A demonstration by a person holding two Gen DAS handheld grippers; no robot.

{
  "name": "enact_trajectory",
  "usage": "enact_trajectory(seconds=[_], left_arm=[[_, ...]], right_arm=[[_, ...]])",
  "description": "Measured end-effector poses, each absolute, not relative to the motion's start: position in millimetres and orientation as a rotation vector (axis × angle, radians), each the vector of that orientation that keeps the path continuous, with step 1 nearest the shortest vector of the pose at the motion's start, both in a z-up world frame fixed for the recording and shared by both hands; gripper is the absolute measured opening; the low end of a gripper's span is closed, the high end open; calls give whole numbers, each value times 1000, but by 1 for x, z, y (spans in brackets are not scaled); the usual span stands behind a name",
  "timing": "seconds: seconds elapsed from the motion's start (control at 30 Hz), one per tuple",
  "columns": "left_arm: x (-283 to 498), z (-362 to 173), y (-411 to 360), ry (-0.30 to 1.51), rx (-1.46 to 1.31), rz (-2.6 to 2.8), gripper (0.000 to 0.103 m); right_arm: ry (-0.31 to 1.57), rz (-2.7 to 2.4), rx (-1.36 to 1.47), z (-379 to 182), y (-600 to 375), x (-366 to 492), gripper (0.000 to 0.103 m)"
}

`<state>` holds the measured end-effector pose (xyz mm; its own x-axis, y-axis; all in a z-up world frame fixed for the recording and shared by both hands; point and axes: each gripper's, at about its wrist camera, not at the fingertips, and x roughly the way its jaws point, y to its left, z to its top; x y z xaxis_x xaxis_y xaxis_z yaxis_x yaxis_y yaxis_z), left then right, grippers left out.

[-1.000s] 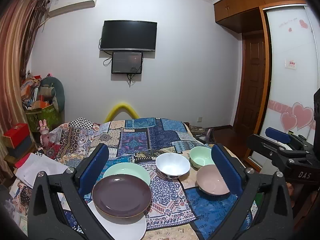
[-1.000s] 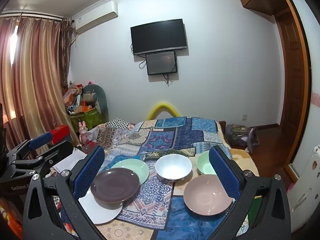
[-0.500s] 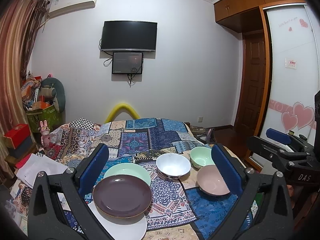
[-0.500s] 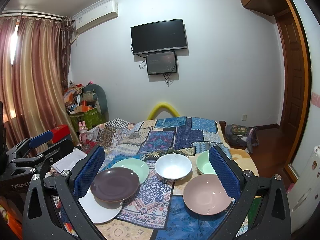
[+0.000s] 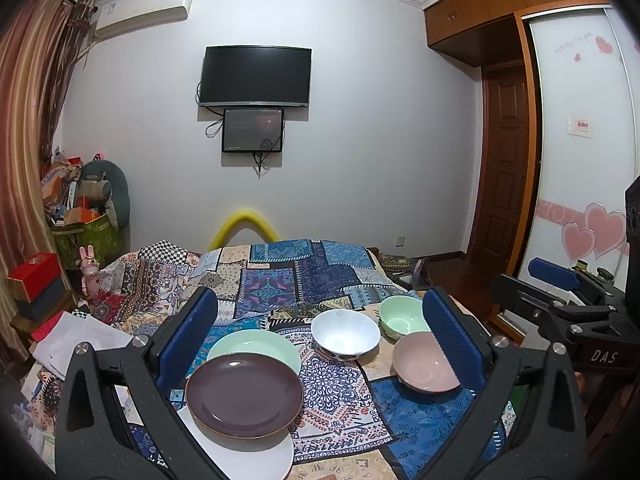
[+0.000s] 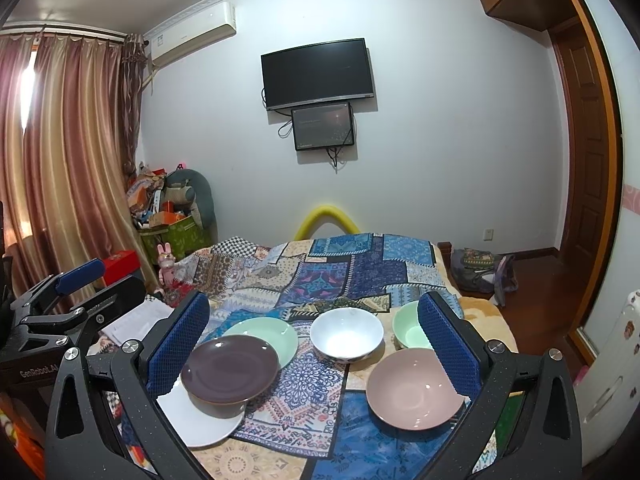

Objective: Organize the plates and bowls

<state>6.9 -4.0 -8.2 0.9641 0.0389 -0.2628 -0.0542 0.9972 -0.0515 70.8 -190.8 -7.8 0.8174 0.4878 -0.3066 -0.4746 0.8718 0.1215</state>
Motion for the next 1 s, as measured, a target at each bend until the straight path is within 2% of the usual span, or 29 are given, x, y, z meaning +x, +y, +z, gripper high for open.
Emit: enact_trajectory(seconds=[1.0], left_arm=[[6, -3, -6, 266, -50, 44, 103]], right_arm=[[333, 516, 38, -7, -188, 68, 103]])
